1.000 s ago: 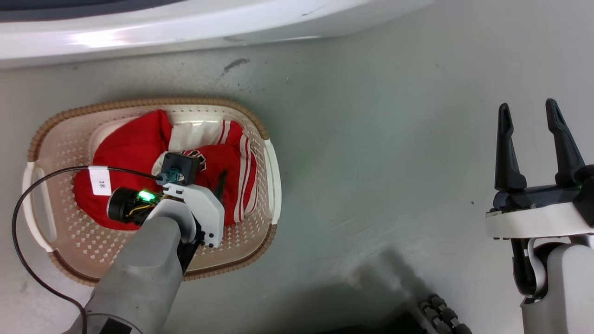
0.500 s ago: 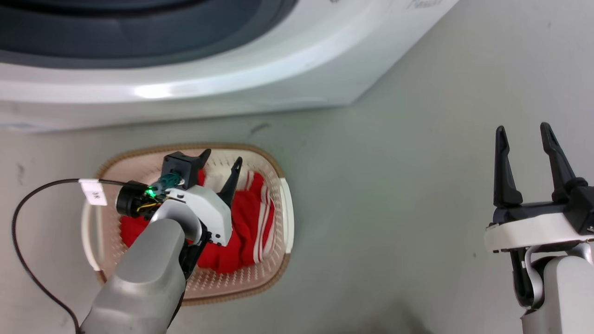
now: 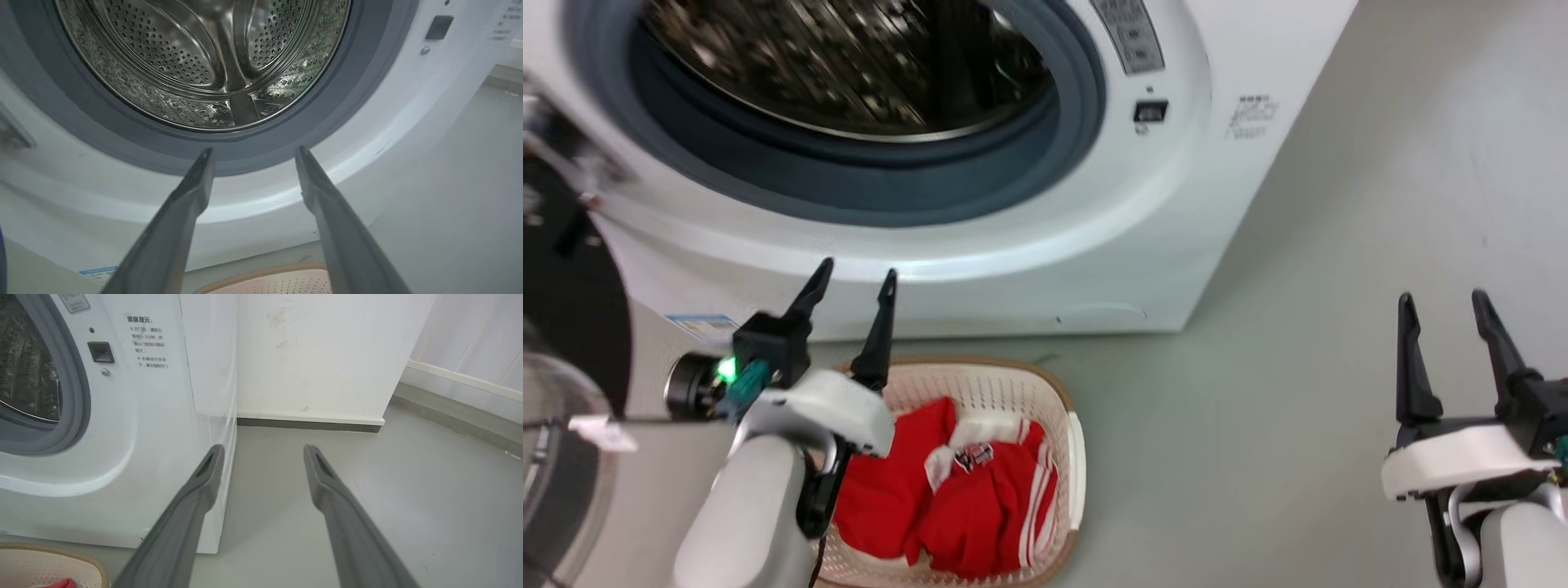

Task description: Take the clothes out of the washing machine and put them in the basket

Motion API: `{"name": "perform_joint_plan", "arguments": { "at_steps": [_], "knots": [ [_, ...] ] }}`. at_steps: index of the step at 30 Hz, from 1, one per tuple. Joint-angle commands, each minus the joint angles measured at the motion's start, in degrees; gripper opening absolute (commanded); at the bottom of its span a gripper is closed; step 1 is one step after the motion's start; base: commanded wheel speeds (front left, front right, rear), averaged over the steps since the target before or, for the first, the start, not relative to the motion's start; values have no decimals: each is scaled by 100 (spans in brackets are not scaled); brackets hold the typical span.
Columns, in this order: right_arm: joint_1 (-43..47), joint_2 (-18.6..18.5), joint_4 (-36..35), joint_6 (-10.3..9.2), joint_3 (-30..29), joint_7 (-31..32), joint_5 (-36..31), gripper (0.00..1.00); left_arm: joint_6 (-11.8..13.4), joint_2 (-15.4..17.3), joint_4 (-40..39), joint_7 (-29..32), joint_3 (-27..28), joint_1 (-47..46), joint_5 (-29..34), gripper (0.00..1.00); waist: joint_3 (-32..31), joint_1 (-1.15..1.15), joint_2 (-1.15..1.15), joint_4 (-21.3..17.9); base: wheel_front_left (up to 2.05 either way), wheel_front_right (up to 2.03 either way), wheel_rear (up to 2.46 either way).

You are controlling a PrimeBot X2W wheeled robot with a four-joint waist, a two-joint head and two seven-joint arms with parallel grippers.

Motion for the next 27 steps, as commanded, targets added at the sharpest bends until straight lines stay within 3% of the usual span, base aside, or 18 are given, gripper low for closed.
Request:
{"name": "perform_joint_plan", "arguments": {
  "at_steps": [1,8,16,27],
  "knots": [
    [169,-3,35,-4,-4,-11,4,100,83,-32,-366,-15,237,375,140,100,-529,1,0,270,0,0,0],
    [469,-2,33,-4,3,-11,82,100,218,-202,-1217,-15,751,1285,466,100,-961,1,0,354,0,0,0],
    [981,-2,54,-4,111,-11,160,100,320,-647,-1992,-16,1247,2406,761,100,-1477,1,0,329,0,0,0],
    [1354,-2,-1,-4,264,-11,322,100,312,-1011,-2272,-16,1548,3142,1110,100,-1804,1,0,185,0,0,0]
  ]
}}
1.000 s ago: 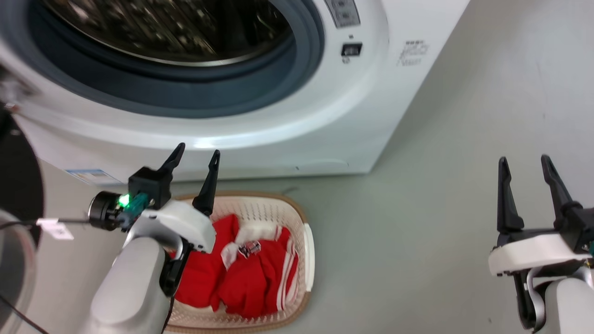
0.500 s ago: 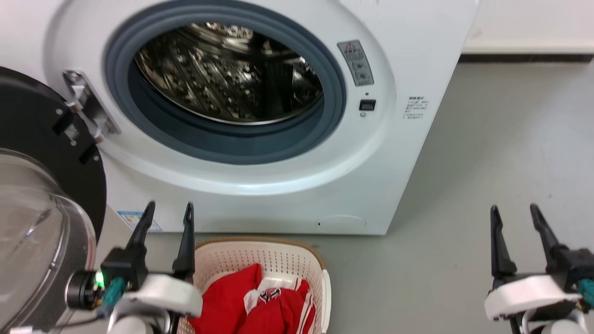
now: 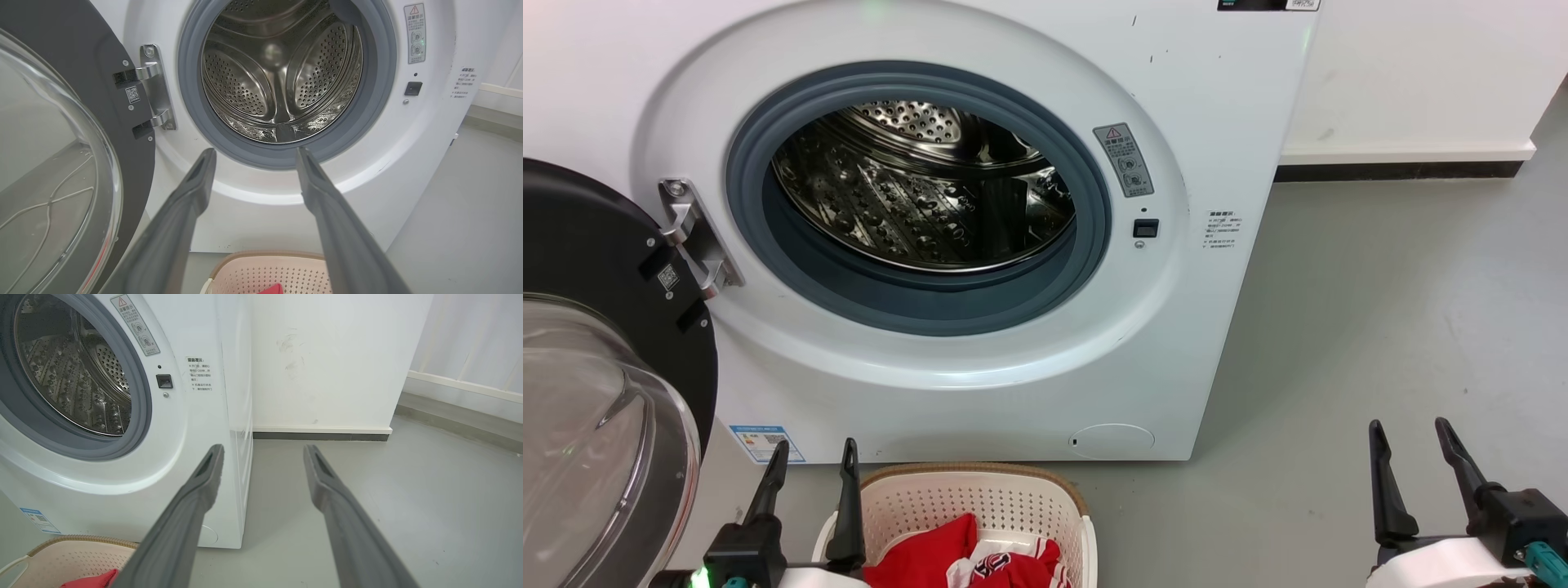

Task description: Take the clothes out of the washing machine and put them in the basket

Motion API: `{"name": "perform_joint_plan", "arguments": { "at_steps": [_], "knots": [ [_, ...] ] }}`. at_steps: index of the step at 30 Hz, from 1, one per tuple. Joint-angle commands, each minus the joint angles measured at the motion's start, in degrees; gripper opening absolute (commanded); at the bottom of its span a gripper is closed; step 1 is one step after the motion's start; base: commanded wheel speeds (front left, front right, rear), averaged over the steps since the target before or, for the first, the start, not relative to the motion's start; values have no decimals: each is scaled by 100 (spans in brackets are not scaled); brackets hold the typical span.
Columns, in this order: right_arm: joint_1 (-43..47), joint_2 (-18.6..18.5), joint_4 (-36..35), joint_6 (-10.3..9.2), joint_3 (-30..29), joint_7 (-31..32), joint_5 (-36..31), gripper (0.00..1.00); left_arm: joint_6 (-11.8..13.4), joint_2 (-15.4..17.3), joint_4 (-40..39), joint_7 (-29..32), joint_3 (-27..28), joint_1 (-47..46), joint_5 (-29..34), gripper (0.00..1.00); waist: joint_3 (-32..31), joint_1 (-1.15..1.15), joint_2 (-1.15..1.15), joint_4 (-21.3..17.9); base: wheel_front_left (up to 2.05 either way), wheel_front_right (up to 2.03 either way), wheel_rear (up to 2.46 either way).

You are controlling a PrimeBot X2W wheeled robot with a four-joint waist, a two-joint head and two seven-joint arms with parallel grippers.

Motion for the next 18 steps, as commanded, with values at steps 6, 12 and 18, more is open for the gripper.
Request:
{"name": "perform_joint_plan", "arguments": {
  "at_steps": [6,12,18],
  "knots": [
    [58,-2,-93,-4,49,-11,54,100,10,-80,26,-17,81,101,165,100,-70,1,-1,-14,0,0,0],
    [53,-2,-107,-4,43,-11,48,100,-4,-115,0,-17,142,110,225,100,-96,1,-1,8,0,0,0],
    [48,-2,-115,-4,39,-11,30,100,-27,-138,-8,-17,156,70,279,100,-102,1,-1,22,0,0,0]
  ]
}}
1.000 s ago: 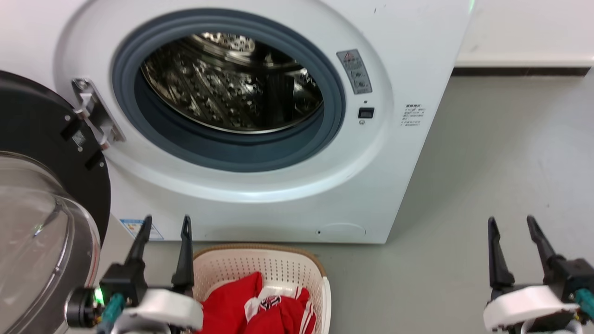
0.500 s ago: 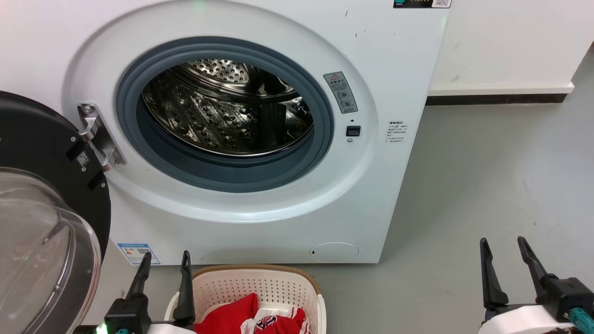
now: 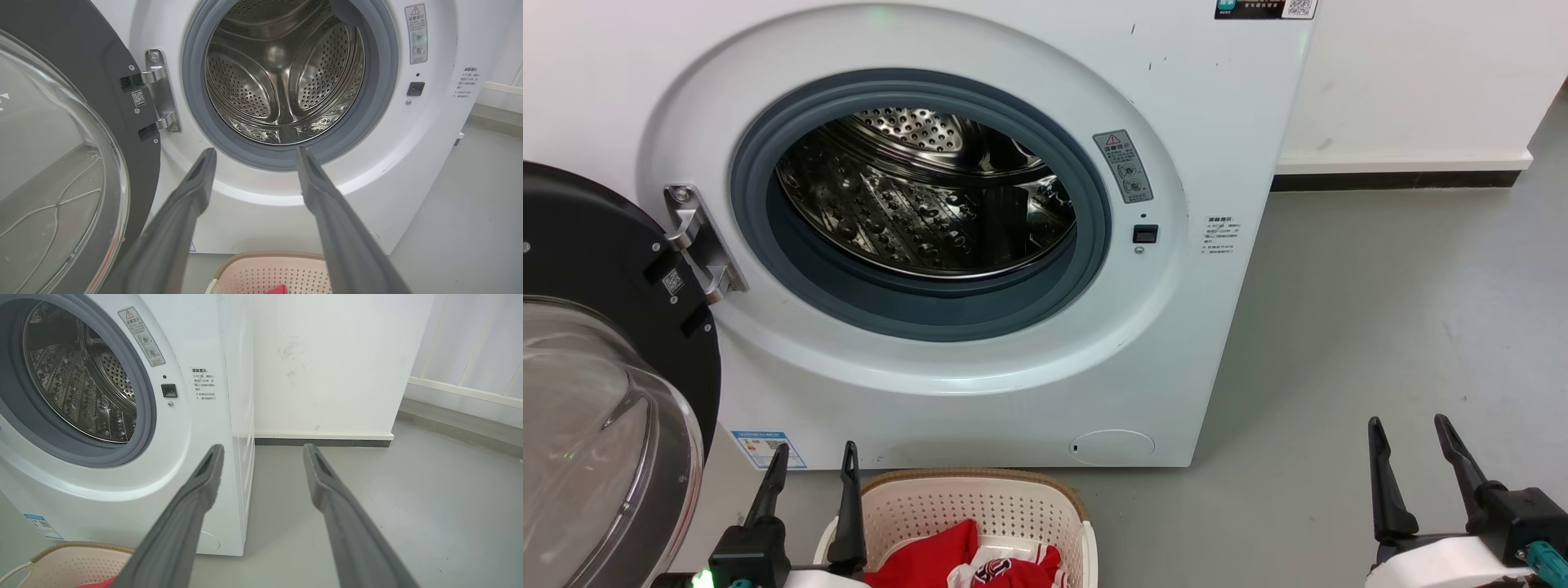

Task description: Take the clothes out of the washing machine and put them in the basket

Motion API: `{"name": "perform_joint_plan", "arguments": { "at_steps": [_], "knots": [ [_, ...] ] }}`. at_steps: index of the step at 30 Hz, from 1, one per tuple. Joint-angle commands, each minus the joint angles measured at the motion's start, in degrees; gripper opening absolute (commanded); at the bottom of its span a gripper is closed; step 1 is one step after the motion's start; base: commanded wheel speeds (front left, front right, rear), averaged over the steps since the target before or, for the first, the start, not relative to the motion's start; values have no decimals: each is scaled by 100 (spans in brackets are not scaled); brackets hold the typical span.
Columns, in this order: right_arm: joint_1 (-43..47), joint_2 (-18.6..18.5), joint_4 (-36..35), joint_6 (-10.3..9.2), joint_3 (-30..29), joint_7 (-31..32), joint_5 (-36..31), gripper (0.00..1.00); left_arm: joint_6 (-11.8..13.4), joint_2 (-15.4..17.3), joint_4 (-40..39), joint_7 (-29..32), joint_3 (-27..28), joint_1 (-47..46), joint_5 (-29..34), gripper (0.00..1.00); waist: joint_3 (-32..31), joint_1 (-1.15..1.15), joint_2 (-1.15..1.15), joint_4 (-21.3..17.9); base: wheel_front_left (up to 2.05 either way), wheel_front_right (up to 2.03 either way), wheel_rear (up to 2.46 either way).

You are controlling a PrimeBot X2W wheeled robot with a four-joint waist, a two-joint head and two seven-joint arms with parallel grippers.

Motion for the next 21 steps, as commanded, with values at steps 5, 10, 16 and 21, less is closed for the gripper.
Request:
{"name": "perform_joint_plan", "arguments": {
  "at_steps": [5,10,16,21],
  "knots": [
    [15,-2,-13,-4,11,-11,-16,100,-22,-19,-25,-17,27,4,45,100,-1,0,0,-10,0,0,0],
    [14,-2,-12,-4,15,-11,-24,100,-1,-27,-16,-17,32,2,45,100,-2,0,0,-22,0,0,0],
    [-4,4,59,1,6,5,-9,0,9,-26,51,7,32,-1,23,0,-8,0,0,-28,0,0,0],
    [-58,21,272,1,-51,150,295,0,-14,-35,276,150,98,-46,-281,0,-5,0,0,-26,0,0,0]
  ]
}}
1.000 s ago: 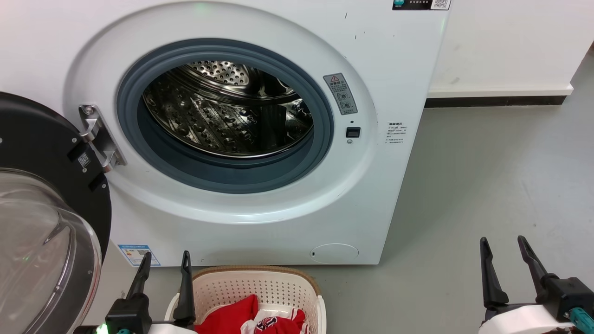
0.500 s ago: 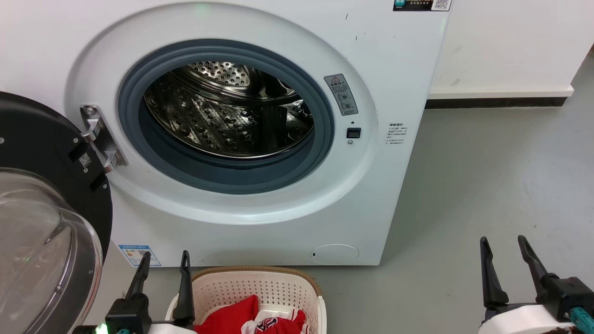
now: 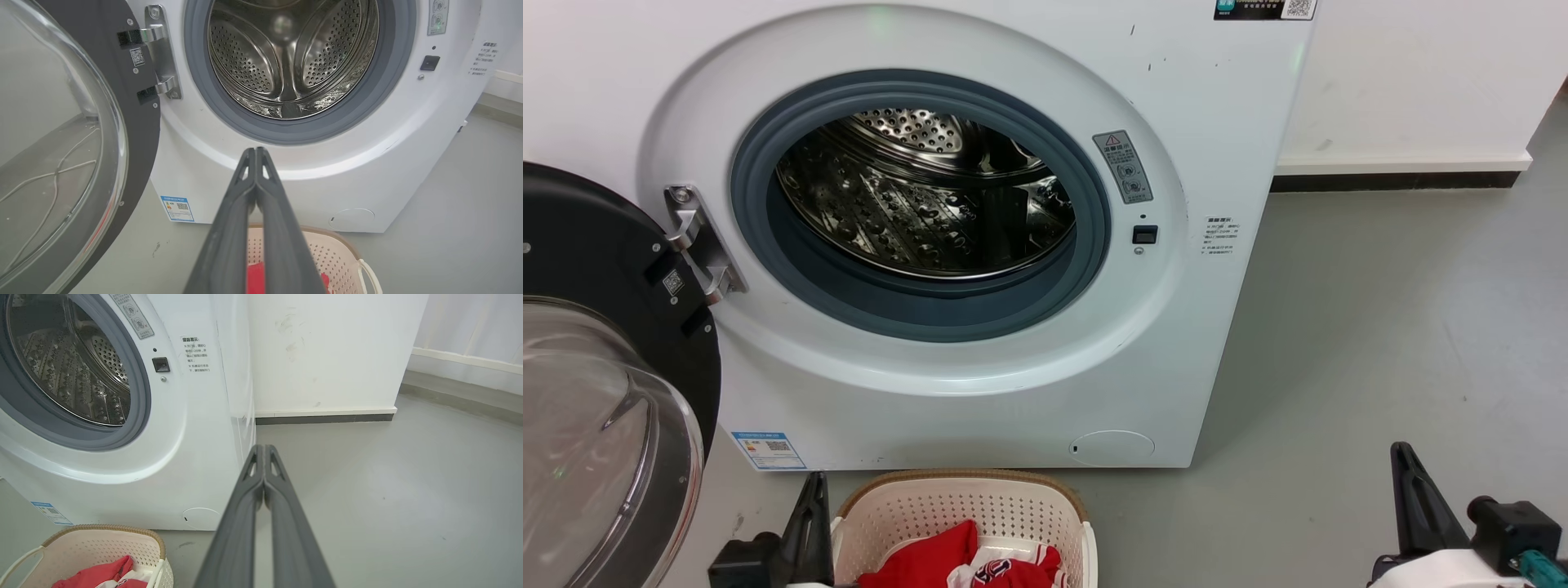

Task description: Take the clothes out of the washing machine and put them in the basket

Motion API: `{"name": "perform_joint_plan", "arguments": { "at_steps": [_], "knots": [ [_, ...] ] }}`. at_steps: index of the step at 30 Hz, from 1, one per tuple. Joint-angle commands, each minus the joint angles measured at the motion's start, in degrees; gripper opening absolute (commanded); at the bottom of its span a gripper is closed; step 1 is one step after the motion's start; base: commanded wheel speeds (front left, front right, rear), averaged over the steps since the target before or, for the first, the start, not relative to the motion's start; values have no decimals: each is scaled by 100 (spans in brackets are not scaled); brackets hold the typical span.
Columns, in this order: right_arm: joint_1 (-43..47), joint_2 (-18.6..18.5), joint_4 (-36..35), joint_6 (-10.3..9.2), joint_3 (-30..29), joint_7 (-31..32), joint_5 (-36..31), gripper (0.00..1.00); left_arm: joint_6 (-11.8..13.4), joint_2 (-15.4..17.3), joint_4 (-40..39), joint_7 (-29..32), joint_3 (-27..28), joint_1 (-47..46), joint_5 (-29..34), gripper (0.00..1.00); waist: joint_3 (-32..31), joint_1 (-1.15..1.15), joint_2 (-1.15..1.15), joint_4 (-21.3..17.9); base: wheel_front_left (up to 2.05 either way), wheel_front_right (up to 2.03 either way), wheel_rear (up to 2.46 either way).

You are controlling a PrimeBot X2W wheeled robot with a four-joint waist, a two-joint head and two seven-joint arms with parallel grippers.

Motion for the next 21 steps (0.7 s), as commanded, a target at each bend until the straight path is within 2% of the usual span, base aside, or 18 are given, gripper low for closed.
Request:
{"name": "perform_joint_plan", "arguments": {
  "at_steps": [1,13,21],
  "knots": [
    [-141,-11,-19,0,-54,104,368,0,-33,7,-14,100,73,-150,-345,0,3,0,0,3,0,0,0],
    [-246,-16,-40,-1,-8,394,1805,0,-137,6,36,398,114,-312,-1751,0,21,0,0,17,0,0,0],
    [-318,-19,-35,-1,1,556,2540,0,-191,6,73,559,146,-407,-2473,0,32,0,0,26,0,0,0]
  ]
}}
